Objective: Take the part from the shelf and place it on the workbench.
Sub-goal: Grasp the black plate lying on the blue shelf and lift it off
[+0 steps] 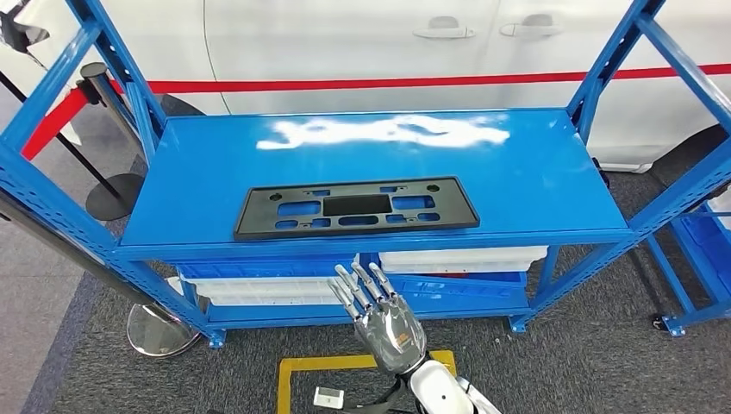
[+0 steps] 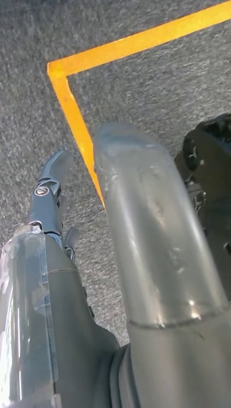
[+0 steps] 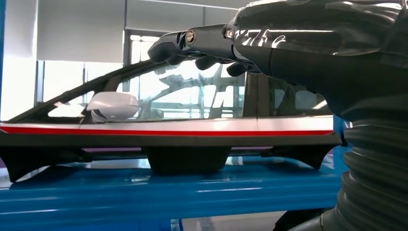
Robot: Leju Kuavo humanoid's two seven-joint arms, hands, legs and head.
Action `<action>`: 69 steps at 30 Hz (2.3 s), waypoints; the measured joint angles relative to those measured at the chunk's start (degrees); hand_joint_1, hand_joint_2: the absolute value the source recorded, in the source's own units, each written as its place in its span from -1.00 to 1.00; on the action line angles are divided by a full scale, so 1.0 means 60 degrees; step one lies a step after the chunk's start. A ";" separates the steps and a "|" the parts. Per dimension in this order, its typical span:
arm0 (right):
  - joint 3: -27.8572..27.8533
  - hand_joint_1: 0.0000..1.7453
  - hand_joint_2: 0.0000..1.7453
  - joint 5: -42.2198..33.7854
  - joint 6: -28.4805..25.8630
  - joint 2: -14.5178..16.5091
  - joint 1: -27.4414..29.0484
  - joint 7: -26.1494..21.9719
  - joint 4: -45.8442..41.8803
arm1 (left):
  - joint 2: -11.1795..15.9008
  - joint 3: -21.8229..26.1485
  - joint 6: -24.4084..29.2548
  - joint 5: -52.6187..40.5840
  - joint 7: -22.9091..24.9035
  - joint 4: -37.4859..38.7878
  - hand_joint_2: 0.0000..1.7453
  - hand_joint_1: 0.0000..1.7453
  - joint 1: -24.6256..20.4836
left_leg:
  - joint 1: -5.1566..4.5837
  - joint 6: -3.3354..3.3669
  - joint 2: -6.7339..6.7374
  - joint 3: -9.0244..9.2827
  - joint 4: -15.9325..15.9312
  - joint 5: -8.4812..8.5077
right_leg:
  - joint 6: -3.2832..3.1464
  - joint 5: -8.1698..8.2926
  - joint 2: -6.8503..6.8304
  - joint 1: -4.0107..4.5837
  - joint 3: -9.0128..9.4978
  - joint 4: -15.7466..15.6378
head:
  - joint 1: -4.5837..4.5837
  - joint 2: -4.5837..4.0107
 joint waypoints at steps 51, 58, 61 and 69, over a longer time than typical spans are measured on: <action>-0.0612 1.00 1.00 -0.0532 0.0618 0.0381 0.0042 -0.0147 0.0062 | 0.0107 0.0325 -0.0036 -0.0628 -0.0152 0.0109 -1.00 -1.00 -0.0078 | 0.0041 -0.0406 -0.0007 0.0045 0.2030 -0.1848 | -0.0545 0.1030 0.0048 0.0050 -0.1176 -0.0065 | 0.0018 0.0001; -0.0265 1.00 1.00 -0.0323 0.2045 0.0619 -0.0640 0.0241 0.0260 | 0.0104 0.0329 -0.0056 -0.0852 -0.0191 0.0109 -1.00 -1.00 -0.0104 | -0.0026 -0.0267 0.0005 0.0390 -0.0004 -0.0427 | -0.0430 0.0898 0.0076 0.0136 -0.1077 0.0069 | 0.0025 0.0000; -0.0178 1.00 1.00 -0.0290 0.2254 0.0640 -0.0730 0.0292 0.0285 | 0.0078 0.0336 -0.0056 -0.0914 -0.0195 0.0109 -1.00 -1.00 -0.0074 | -0.0017 -0.0081 -0.0002 0.0411 -0.0134 -0.0268 | -0.0267 0.0891 0.0070 0.0151 -0.1086 0.0074 | 0.0026 0.0001; -0.0143 1.00 1.00 -0.0247 0.2312 0.0514 -0.0772 0.0343 0.0395 | 0.0016 0.0364 -0.0055 -0.0932 -0.0191 0.0109 -1.00 -1.00 -0.0050 | 0.0052 0.0063 0.0019 0.0439 -0.0239 -0.0117 | 0.0086 -0.0069 0.0044 -0.0072 -0.1967 0.2221 | 0.0124 0.0001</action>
